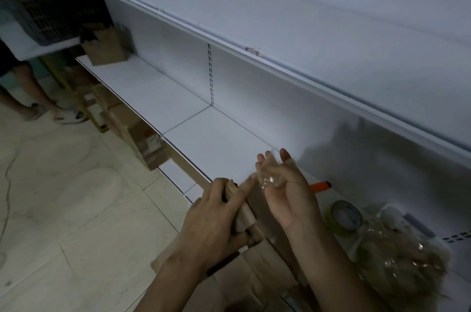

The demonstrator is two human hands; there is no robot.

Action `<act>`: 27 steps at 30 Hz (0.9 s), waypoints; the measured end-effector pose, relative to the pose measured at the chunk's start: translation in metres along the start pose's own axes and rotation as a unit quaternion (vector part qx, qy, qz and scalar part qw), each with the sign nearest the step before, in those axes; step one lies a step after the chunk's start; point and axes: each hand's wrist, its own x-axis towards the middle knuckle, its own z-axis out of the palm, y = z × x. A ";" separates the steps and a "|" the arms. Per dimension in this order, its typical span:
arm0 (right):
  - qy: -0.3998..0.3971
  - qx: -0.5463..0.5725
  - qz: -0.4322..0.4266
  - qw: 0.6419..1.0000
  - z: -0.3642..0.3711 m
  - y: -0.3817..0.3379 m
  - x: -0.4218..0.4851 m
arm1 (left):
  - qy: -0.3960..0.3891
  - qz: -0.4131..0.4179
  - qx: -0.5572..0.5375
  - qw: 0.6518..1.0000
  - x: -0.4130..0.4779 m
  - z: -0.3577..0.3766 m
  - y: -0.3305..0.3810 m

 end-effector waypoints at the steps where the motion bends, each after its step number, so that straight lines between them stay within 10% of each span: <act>1: -0.001 -0.008 -0.001 1.000 -0.002 0.000 -0.001 | 0.008 0.007 0.001 1.000 -0.001 -0.003 0.001; 13: -0.086 0.057 0.061 0.993 -0.022 -0.003 -0.034 | -0.043 0.074 0.039 0.996 0.003 -0.007 0.006; 23: 0.140 0.086 -0.064 0.984 -0.062 -0.042 -0.033 | -0.051 -0.009 -0.077 0.996 -0.026 0.012 0.000; 25: 0.122 -0.088 -0.141 0.978 -0.068 -0.057 -0.039 | -0.054 -0.027 -0.101 0.993 -0.032 0.013 -0.008; 27: 0.044 -0.416 -0.207 0.885 -0.071 -0.055 -0.047 | -0.063 0.002 -0.100 0.993 -0.033 0.012 -0.007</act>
